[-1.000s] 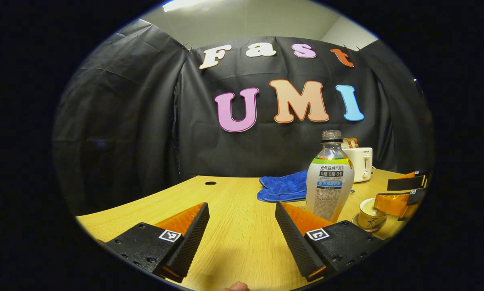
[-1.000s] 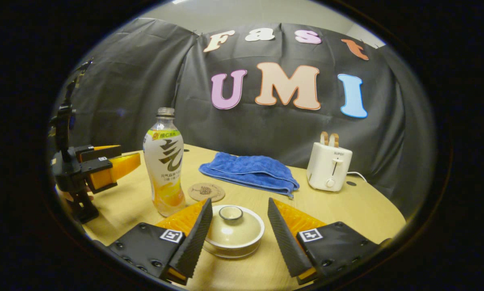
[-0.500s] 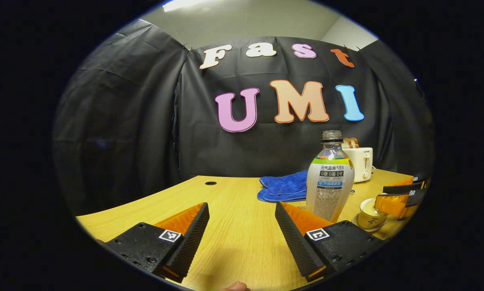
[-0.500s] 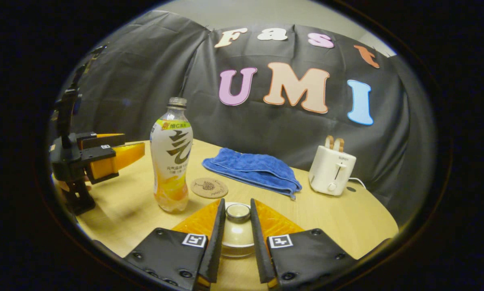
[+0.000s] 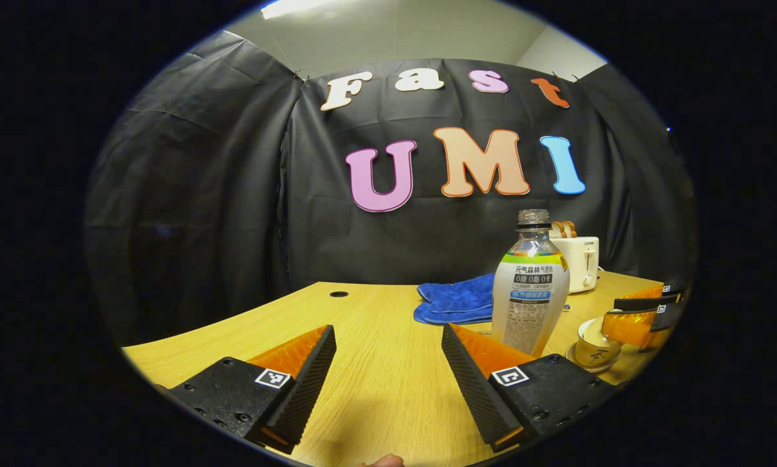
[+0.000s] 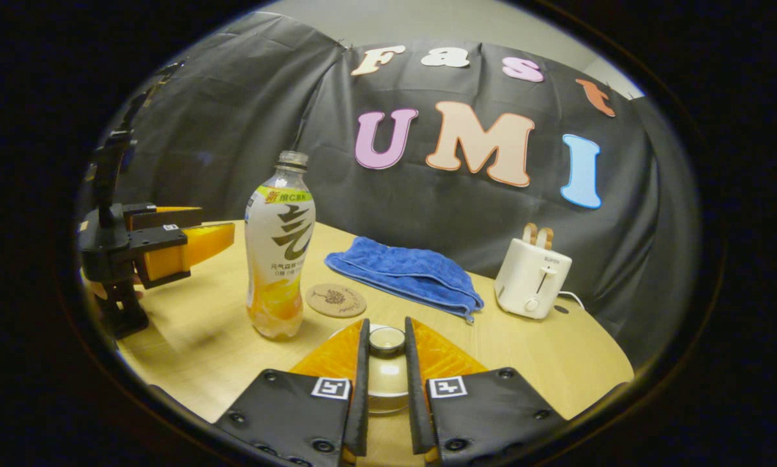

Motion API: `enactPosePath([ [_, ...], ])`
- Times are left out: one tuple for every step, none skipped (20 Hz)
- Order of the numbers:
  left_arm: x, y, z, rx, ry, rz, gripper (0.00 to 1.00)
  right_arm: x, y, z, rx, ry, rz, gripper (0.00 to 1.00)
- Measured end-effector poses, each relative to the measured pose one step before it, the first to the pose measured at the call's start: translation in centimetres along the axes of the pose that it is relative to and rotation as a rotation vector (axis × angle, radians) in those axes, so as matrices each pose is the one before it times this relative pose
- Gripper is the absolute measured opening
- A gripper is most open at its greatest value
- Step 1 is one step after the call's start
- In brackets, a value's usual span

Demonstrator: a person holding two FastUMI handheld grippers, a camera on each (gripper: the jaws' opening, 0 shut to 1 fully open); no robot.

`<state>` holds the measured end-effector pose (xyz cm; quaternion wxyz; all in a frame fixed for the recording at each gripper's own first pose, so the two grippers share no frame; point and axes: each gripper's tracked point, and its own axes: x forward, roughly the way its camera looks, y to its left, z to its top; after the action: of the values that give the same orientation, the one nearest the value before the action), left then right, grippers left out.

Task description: Open the teacup lid with one hand, grasp the water bottle and pour water into the teacup with the other hand; after pouring, place the water bottle on the coaster and then close the teacup lid.

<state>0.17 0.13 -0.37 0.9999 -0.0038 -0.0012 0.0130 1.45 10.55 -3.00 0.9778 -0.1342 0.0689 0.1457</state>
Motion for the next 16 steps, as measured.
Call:
enactPosePath([
  [-0.056, -0.234, -0.072, -0.00102, 0.00139, -0.00793, 0.96, 0.017, -0.037, -0.020, 0.01973, 0.00295, 0.00396, 0.30],
  [-0.118, -0.281, 0.026, -0.00100, -0.00158, -0.01675, 0.96, -0.083, -0.089, 0.086, 0.01697, 0.00373, 0.00312, 0.30],
  [-0.121, -0.422, 0.007, -0.00026, 0.00033, -0.02241, 0.96, -0.065, -0.065, 0.223, 0.01455, -0.00195, 0.00264, 0.29],
  [-0.058, -0.207, 0.090, -0.00097, -0.00304, -0.01628, 0.96, -0.087, -0.092, 0.265, 0.01005, -0.00733, 0.00095, 0.29],
  [-0.053, -0.086, -0.070, 0.00071, 0.00143, -0.00792, 0.96, -0.215, -0.163, 0.336, 0.00141, -0.00491, -0.00055, 0.29],
  [-0.133, 0.009, -0.044, 0.00117, 0.00090, -0.00528, 0.96, -0.127, -0.136, 0.283, 0.00124, -0.00825, -0.00105, 0.30],
  [-0.055, -0.016, -0.033, 0.00188, 0.00114, -0.00583, 0.96, -0.168, -0.073, 0.401, 0.00189, -0.00787, -0.00006, 0.29],
  [-0.100, -0.222, -0.003, 0.00197, 0.00446, -0.01294, 0.96, -0.091, -0.064, 0.268, 0.00214, -0.00522, 0.00170, 0.29],
  [-0.188, -0.305, -0.113, 0.00476, 0.00563, -0.01294, 0.96, -0.127, -0.043, 0.458, 0.00513, -0.00912, 0.00119, 0.29],
  [-0.244, -0.066, 0.004, 0.00458, 0.00598, -0.01088, 0.96, -0.172, -0.120, 0.314, 0.00647, -0.00788, 0.00073, 0.29],
  [-0.316, -0.296, 0.060, 0.00183, 0.00149, -0.01447, 0.96, -0.159, -0.132, 0.414, 0.00987, -0.01042, 0.00095, 0.29],
  [-0.094, -0.415, 0.175, 0.00122, 0.00022, -0.01557, 0.96, -0.113, -0.135, 0.299, 0.01071, -0.00881, -0.00021, 0.30],
  [-0.104, -0.643, 0.209, 0.00283, -0.00030, -0.02463, 0.96, -0.120, -0.159, 0.249, 0.00918, -0.00556, 0.00024, 0.30],
  [-0.086, -0.768, 0.048, 0.00347, 0.00152, -0.02917, 0.96, -0.156, -0.195, 0.156, 0.00771, -0.00483, -0.00197, 0.31],
  [0.017, -0.862, 0.029, 0.00312, 0.00515, -0.03121, 0.96, -0.171, -0.173, 0.088, 0.00300, -0.00012, -0.00155, 0.30],
  [-0.074, -0.634, -0.106, 0.00112, 0.00623, -0.02696, 0.96, -0.100, -0.227, 0.086, 0.00142, -0.00259, -0.00431, 0.30],
])
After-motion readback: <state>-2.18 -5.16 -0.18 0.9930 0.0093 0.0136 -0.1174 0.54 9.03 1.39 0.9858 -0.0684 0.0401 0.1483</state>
